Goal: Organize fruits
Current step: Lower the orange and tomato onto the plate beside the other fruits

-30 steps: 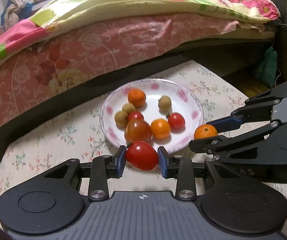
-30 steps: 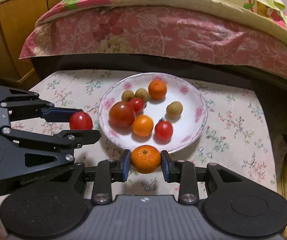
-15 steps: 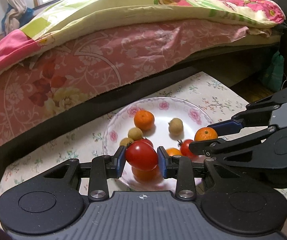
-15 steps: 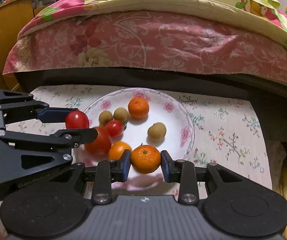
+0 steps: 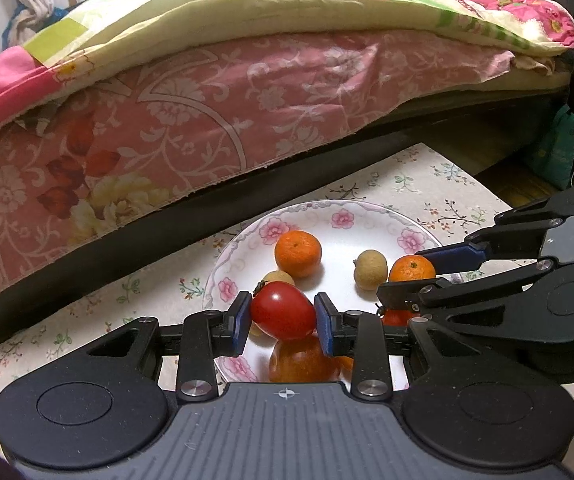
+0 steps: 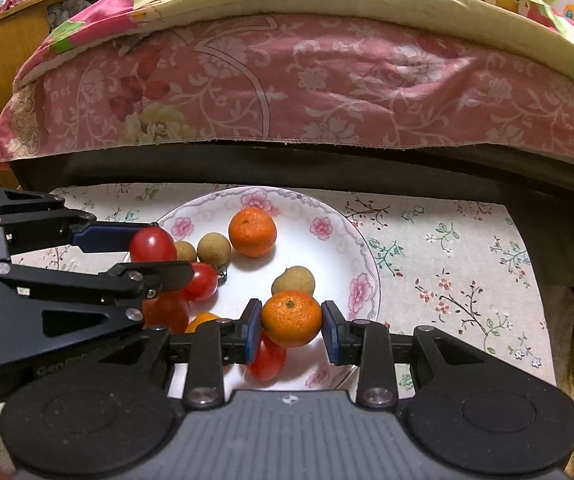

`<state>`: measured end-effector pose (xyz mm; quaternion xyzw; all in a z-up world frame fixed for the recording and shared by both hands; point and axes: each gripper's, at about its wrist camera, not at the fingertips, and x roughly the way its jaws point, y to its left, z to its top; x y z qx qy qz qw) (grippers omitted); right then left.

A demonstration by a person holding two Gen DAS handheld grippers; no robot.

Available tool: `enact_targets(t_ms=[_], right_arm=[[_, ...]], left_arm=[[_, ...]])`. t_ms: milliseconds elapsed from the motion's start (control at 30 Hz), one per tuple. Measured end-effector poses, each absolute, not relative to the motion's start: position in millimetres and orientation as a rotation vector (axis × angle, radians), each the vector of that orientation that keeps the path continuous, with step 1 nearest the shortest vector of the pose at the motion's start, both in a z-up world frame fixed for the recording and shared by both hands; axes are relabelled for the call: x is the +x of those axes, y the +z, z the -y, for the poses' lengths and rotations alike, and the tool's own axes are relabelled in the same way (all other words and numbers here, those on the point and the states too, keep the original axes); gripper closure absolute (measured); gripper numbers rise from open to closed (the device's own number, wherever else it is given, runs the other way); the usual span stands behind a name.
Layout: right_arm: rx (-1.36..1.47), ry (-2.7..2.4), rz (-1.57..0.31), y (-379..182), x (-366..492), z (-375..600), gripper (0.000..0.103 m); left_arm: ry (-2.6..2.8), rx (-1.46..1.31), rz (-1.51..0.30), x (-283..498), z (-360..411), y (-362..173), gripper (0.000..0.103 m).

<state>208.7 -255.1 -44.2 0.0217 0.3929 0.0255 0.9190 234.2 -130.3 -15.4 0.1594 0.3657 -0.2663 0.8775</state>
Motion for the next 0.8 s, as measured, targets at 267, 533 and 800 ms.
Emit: enact_targets(t_ms=[267,533,800], right_arm=[[0.059,0.049,-0.799,-48.5,214.5,257.6,0.07],[0.075,0.05,-0.787,-50.6,218.3,259.8,0.07],[0.088,0.051,-0.778,-52.2,222.3,261.1,0.07]], left_arm=[[-0.554,0.328,-0.77,240.5,131.5,-19.1,0.063],[-0.552,0.329,-0.774,245.6,132.4,-22.4,0.063],[-0.547,0.325,-0.785,252.0,132.5,-25.4,0.063]])
